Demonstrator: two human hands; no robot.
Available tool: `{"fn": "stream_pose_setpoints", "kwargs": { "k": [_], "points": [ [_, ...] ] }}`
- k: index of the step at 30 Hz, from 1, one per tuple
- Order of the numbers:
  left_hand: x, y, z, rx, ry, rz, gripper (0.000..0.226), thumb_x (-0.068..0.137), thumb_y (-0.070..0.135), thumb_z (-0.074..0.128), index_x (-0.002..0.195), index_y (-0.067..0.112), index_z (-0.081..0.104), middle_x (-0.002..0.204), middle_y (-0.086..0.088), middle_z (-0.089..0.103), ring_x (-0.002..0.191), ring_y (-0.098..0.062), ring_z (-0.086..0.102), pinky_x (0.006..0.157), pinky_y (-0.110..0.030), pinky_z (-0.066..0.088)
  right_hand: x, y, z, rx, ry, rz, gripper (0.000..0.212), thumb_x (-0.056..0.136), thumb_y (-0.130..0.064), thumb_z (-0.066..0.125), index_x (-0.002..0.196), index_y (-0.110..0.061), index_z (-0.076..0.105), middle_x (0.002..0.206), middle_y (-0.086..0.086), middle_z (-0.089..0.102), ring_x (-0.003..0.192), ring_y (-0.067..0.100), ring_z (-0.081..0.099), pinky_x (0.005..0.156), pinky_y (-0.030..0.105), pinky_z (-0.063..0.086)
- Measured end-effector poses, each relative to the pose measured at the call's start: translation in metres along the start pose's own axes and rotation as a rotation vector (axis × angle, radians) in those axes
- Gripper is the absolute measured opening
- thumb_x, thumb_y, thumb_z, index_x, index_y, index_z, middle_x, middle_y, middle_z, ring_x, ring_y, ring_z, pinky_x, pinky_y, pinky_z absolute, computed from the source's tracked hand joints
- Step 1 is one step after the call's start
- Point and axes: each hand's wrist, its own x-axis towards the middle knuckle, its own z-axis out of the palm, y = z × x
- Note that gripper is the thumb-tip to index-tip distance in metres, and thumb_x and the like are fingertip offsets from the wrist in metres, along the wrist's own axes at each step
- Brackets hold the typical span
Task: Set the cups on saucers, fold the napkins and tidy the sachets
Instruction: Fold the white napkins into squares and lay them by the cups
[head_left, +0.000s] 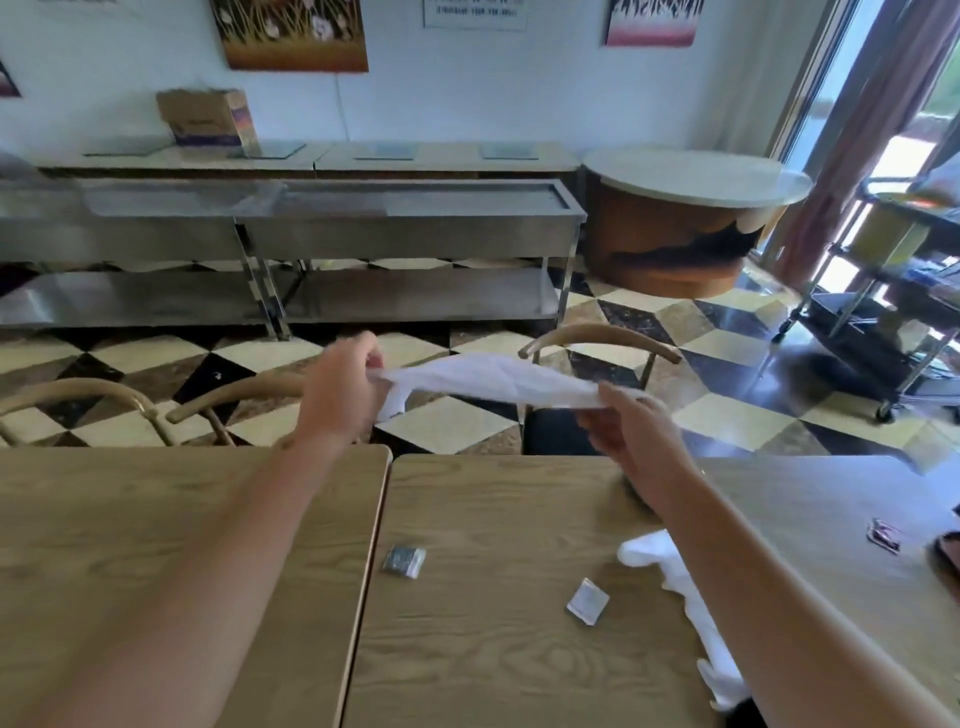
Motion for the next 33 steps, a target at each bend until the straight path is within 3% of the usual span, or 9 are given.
{"fn": "stream_pose_setpoints", "kwargs": {
  "k": [2, 5, 10, 15, 20, 25, 27, 30, 33],
  "points": [
    [-0.044, -0.019, 0.021, 0.013, -0.115, -0.023, 0.020, 0.082, 0.010, 0.075, 0.076, 0.010, 0.056, 0.067, -0.002, 0.056, 0.065, -0.025, 0.052, 0.052, -0.034, 0.040, -0.013, 0.050, -0.015, -0.087, 0.013, 0.126, 0.020, 0.099, -0.032, 0.063, 0.103, -0.013, 0.069, 0.081, 0.006, 0.079, 0.070, 0.014, 0.076, 0.060, 0.029, 0.055],
    [-0.116, -0.049, 0.058, 0.060, -0.363, -0.079, 0.015, 0.084, 0.004, 0.072, 0.085, 0.015, 0.062, 0.078, 0.003, 0.056, 0.080, -0.022, 0.055, 0.062, -0.033, 0.046, -0.029, 0.118, -0.036, -0.197, 0.072, 0.329, 0.031, 0.098, -0.033, 0.063, 0.099, -0.002, 0.068, 0.071, 0.008, 0.077, 0.056, 0.014, 0.071, 0.048, 0.022, 0.051],
    [-0.221, -0.083, 0.106, 0.115, -0.606, -0.339, 0.039, 0.076, -0.010, 0.052, 0.065, 0.027, 0.044, 0.076, 0.009, 0.050, 0.082, -0.021, 0.052, 0.063, -0.036, 0.043, -0.065, 0.196, -0.074, -0.185, 0.150, 0.567, 0.020, 0.092, -0.024, 0.067, 0.105, -0.008, 0.068, 0.080, 0.008, 0.079, 0.069, 0.021, 0.070, 0.056, 0.026, 0.050],
    [-0.292, -0.085, 0.114, 0.165, -0.585, -0.496, 0.033, 0.076, -0.006, 0.063, 0.071, 0.026, 0.057, 0.081, 0.005, 0.050, 0.084, -0.024, 0.052, 0.064, -0.032, 0.037, -0.098, 0.238, -0.094, -0.178, 0.161, 0.718, 0.016, 0.092, -0.023, 0.070, 0.099, -0.010, 0.068, 0.077, 0.009, 0.077, 0.070, 0.022, 0.069, 0.063, 0.030, 0.049],
    [-0.354, -0.089, 0.113, -0.027, -0.410, -0.940, 0.037, 0.084, -0.008, 0.057, 0.090, 0.022, 0.078, 0.098, -0.008, 0.056, 0.086, -0.032, 0.059, 0.079, -0.036, 0.048, -0.140, 0.271, -0.104, -0.226, 0.153, 0.837, 0.017, 0.088, -0.023, 0.074, 0.093, -0.007, 0.071, 0.082, 0.011, 0.079, 0.069, 0.024, 0.067, 0.062, 0.031, 0.044],
    [-0.387, -0.090, 0.107, -0.254, -0.364, -1.262, 0.032, 0.095, 0.000, 0.048, 0.112, 0.012, 0.072, 0.107, -0.007, 0.070, 0.081, -0.021, 0.062, 0.060, -0.029, 0.043, -0.173, 0.293, -0.101, -0.201, 0.158, 0.934, 0.016, 0.088, -0.016, 0.074, 0.096, -0.003, 0.069, 0.074, 0.012, 0.076, 0.065, 0.024, 0.066, 0.052, 0.024, 0.044],
    [-0.396, -0.097, 0.106, -0.289, -0.319, -1.330, 0.036, 0.094, 0.002, 0.046, 0.111, 0.017, 0.074, 0.098, -0.006, 0.072, 0.067, -0.020, 0.060, 0.052, -0.027, 0.040, -0.182, 0.296, -0.098, -0.191, 0.174, 0.955, 0.016, 0.088, -0.014, 0.075, 0.097, -0.002, 0.069, 0.071, 0.011, 0.074, 0.065, 0.024, 0.064, 0.051, 0.025, 0.044],
    [-0.398, -0.103, 0.105, -0.407, -0.334, -1.433, 0.038, 0.097, 0.006, 0.044, 0.109, 0.027, 0.073, 0.058, -0.005, 0.059, 0.044, -0.021, 0.044, 0.043, -0.024, 0.035, -0.187, 0.299, -0.101, -0.210, 0.193, 0.946, 0.022, 0.086, -0.010, 0.076, 0.103, 0.002, 0.069, 0.079, 0.014, 0.071, 0.066, 0.024, 0.063, 0.051, 0.026, 0.045],
    [-0.392, -0.106, 0.105, -0.589, -0.336, -1.516, 0.033, 0.101, 0.009, 0.046, 0.098, 0.029, 0.073, 0.060, -0.013, 0.068, 0.044, -0.021, 0.058, 0.041, -0.027, 0.048, -0.179, 0.297, -0.103, -0.221, 0.245, 0.854, 0.023, 0.086, -0.005, 0.076, 0.105, 0.004, 0.067, 0.081, 0.015, 0.069, 0.066, 0.022, 0.063, 0.052, 0.027, 0.049]
  ]
}}
